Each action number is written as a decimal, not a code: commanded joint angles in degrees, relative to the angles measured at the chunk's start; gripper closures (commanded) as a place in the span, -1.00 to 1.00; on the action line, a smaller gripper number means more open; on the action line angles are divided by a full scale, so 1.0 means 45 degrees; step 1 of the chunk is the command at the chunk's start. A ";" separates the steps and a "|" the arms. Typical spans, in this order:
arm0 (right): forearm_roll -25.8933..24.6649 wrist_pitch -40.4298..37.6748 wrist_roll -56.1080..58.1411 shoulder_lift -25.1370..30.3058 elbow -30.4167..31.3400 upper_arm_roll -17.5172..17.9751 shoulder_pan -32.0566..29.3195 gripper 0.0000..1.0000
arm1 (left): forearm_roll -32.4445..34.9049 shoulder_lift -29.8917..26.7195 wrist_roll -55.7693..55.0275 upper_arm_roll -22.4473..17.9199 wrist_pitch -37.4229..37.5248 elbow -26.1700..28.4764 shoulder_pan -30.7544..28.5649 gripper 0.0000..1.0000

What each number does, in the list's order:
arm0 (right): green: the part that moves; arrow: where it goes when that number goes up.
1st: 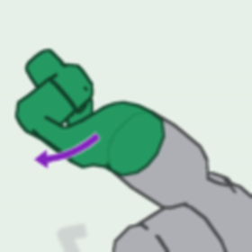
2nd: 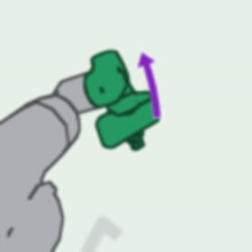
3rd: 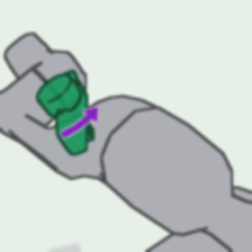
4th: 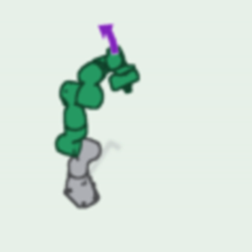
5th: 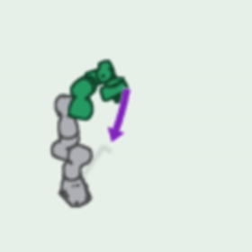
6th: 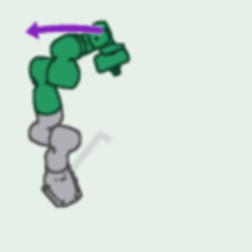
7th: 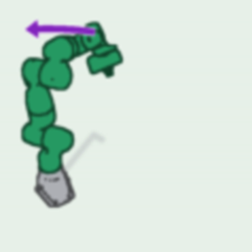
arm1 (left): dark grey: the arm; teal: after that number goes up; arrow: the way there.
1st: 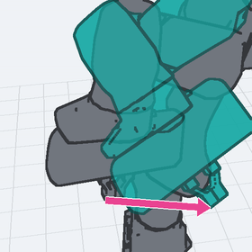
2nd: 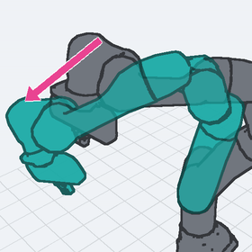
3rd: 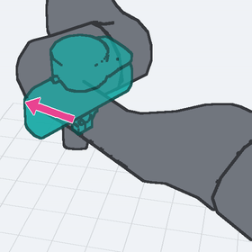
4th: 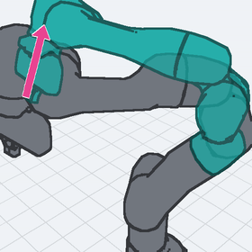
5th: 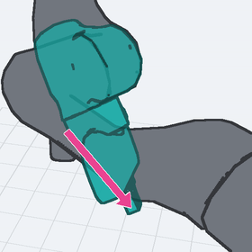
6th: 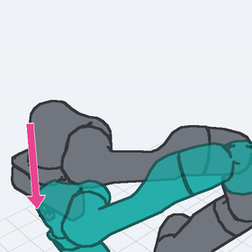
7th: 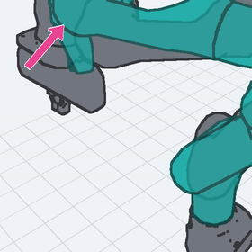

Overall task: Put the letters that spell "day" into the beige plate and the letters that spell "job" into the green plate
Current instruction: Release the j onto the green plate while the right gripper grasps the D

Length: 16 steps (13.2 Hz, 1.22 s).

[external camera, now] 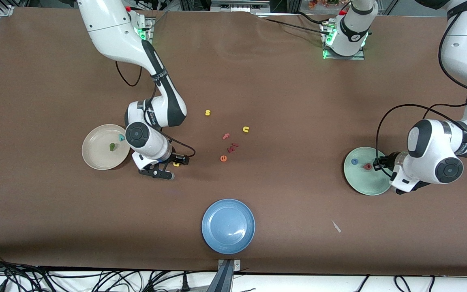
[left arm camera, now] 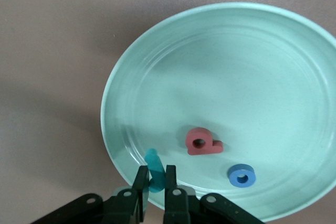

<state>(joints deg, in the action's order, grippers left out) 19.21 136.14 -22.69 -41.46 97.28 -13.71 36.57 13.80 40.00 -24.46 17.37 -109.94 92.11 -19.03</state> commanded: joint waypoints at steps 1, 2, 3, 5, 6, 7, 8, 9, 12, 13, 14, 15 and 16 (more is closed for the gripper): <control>0.0048 0.0001 0.0022 -0.0357 -0.0368 -0.0001 -0.0080 -0.35 | 0.0391 -0.0138 0.0357 0.0105 -0.0082 0.0041 -0.0108 -0.32; 0.0048 0.0021 0.0041 -0.0396 -0.0368 -0.0001 -0.0100 -0.32 | 0.0391 -0.0196 0.0377 0.0124 -0.0024 -0.0153 -0.0050 -0.67; 0.0048 0.0021 0.0022 -0.0435 -0.0368 -0.0001 -0.0119 -0.32 | 0.0295 -0.0351 0.0357 0.0183 -0.0004 -0.0349 -0.0049 -0.70; 0.0067 0.0021 0.0022 -0.0455 -0.0388 -0.0001 -0.0119 -0.13 | 0.0119 -0.0645 0.0493 0.0396 0.0152 -0.1050 0.0087 -0.70; 0.0067 0.0040 0.0022 -0.0475 -0.0388 -0.0001 -0.0119 -0.05 | 0.0137 -0.0781 0.0591 0.0804 0.0307 -0.1421 0.0030 -0.70; 0.0067 0.0021 0.0022 -0.0475 -0.0388 -0.0001 -0.0119 0.07 | 0.0099 -0.0995 0.0669 0.1021 0.0541 -0.1870 -0.0029 -0.70; 0.0087 0.0040 0.0003 -0.0475 -0.0388 -0.0001 -0.0119 0.19 | 0.0118 -0.1268 0.0689 0.1236 0.0969 -0.2242 -0.0010 -0.72; 0.0125 0.0040 0.0003 -0.0475 -0.0388 -0.0001 -0.0119 0.29 | 0.0118 -0.1522 0.0844 0.1393 0.1128 -0.2535 -0.0010 -0.97; 0.0184 0.0040 -0.0134 -0.0494 -0.0388 0.0019 -0.0119 0.45 | 0.0118 -0.2342 0.1177 0.1783 0.1227 -0.2987 0.0049 -0.98; 0.0184 0.0040 -0.0153 -0.0494 -0.0388 0.0000 -0.0119 0.47 | 0.0118 -0.2616 0.1274 0.2075 0.1266 -0.2987 0.0029 -0.98; 0.0184 0.0021 -0.0154 -0.0494 -0.0388 0.0019 -0.0119 0.52 | 0.0137 -0.2812 0.1333 0.2368 0.1595 -0.3026 0.0010 -0.98; 0.0204 0.0021 -0.0154 -0.0494 -0.0446 0.0000 -0.0119 0.53 | 0.0118 -0.3046 0.1411 0.2525 0.2081 -0.3239 0.0010 -0.98; 0.0204 0.0021 -0.0134 -0.0494 -0.0543 0.0019 -0.0119 0.58 | -0.0018 -0.3203 0.1837 0.2701 0.2686 -0.3686 -0.0029 -0.99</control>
<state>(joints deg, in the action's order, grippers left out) 19.25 136.02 -22.87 -42.03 96.58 -13.88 36.30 13.79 27.45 -19.54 28.33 -102.08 77.70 -18.80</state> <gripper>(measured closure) 0.722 0.004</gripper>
